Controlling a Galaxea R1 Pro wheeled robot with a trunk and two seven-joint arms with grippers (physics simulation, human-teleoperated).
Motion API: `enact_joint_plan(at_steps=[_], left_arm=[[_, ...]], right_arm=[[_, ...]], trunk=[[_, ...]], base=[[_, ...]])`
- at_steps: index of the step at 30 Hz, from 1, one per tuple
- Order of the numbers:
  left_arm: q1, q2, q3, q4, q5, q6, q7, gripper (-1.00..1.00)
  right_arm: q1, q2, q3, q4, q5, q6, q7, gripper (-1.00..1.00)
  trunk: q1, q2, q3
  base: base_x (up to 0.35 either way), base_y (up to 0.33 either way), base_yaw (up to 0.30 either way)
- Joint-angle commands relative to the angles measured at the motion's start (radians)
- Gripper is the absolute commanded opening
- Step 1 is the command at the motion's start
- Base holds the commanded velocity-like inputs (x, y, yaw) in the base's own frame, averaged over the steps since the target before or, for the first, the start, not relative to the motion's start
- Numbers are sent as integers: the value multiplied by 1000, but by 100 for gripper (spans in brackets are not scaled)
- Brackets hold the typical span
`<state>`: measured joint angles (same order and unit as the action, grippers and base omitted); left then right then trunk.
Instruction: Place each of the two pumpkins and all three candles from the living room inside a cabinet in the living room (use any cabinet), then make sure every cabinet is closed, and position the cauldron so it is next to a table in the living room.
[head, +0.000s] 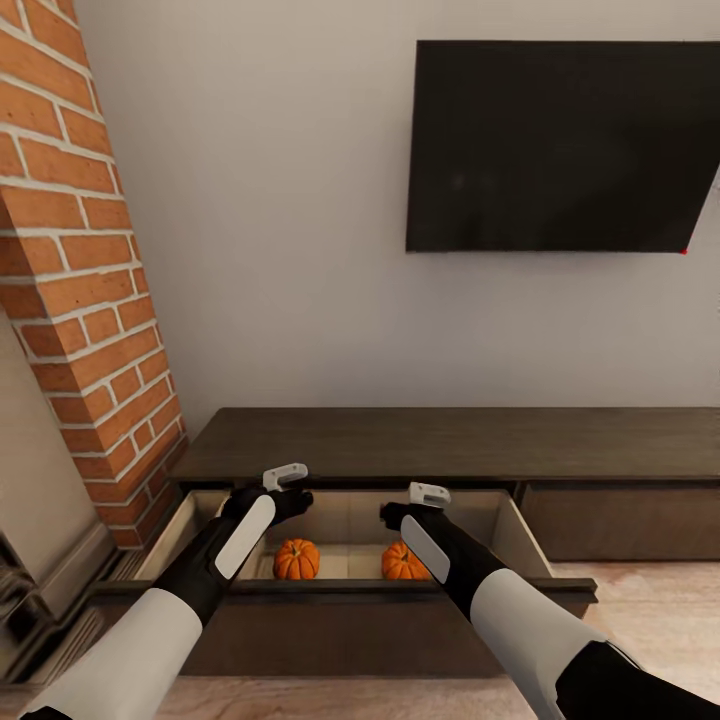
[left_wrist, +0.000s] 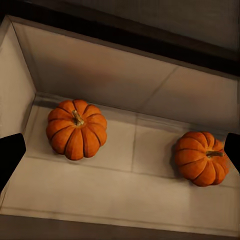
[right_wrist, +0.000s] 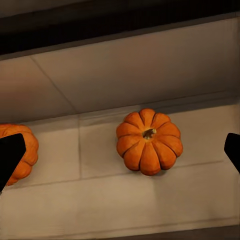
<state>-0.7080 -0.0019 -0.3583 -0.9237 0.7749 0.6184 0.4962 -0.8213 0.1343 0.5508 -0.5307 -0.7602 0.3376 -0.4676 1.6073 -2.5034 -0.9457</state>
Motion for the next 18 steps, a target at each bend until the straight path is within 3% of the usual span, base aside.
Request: enact_joint_plan(at_steps=[1, 8, 18], left_arm=[[-1, 0, -2, -1, 11, 0, 10, 100], [-1, 0, -2, -1, 11, 1, 10, 100], [-1, 0, -2, -1, 11, 1, 10, 100]], right_arm=[[-1, -1, 6, -2, -7, 3, -8, 100], [-1, -1, 6, -2, -7, 3, -8, 100], [-1, -2, 6, -2, -7, 3, 14, 100]], trunk=[[-1, 0, 3], [-4, 1, 30], [-15, 17, 67]], base=[[0, 0, 0], [-11, 0, 0], [-222, 52, 0]])
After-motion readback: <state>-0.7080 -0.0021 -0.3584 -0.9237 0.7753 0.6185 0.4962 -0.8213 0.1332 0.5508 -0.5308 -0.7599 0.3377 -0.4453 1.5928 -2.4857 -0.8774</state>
